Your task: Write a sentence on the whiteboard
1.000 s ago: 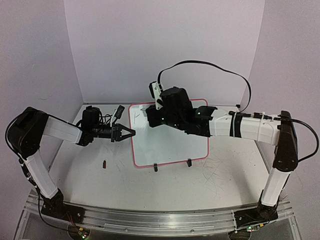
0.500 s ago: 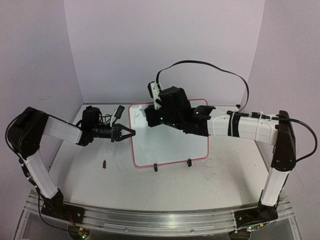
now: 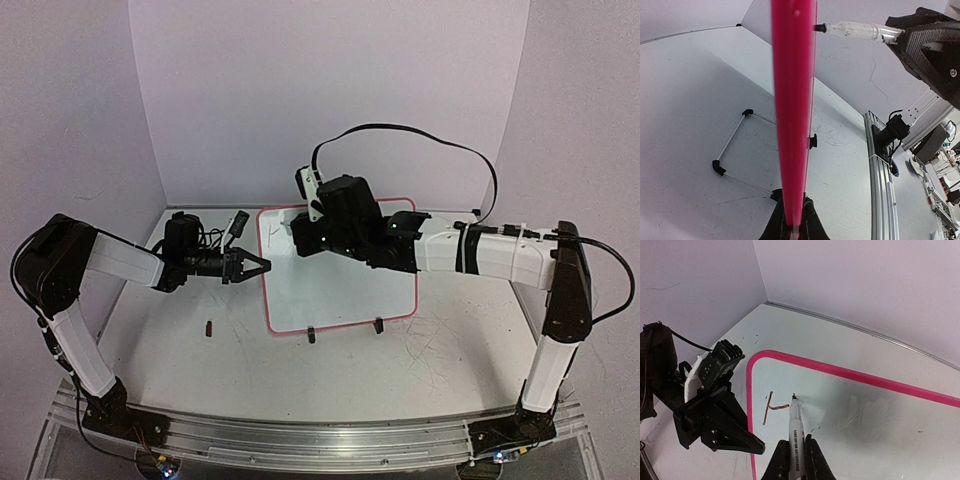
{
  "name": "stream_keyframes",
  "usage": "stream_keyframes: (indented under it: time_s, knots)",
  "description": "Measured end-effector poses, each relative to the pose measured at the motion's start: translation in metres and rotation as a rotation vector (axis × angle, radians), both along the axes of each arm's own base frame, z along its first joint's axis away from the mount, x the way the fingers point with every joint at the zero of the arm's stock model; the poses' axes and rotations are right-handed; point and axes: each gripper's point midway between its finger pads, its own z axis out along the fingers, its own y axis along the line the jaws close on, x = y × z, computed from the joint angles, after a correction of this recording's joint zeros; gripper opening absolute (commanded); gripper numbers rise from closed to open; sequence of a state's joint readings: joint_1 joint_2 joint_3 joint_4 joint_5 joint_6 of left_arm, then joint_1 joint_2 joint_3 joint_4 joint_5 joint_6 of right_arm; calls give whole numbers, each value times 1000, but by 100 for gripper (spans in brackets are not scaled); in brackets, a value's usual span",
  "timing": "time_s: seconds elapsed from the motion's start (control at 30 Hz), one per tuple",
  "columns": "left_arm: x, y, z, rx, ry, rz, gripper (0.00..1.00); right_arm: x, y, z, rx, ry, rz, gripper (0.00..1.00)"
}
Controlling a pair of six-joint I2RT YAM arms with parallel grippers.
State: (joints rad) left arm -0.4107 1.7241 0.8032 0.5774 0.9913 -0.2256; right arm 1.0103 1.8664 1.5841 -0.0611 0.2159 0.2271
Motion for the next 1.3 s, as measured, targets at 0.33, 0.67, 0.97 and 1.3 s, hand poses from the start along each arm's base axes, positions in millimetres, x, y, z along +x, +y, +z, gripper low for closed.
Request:
stream_keyframes:
  time_s: [0.33, 0.67, 0.97, 1.3]
  knots:
    - [0, 0, 0, 0, 0, 0, 0, -1, -1, -3, -2, 13, -4, 0]
    - [0, 0, 0, 0, 0, 0, 0, -2, -1, -4, 3, 26, -5, 0]
    - [0, 0, 0, 0, 0, 0, 0, -8, 1, -17, -8, 59, 11, 0]
    - [0, 0, 0, 0, 1, 0, 0, -16, 1, -32, -27, 89, 20, 0]
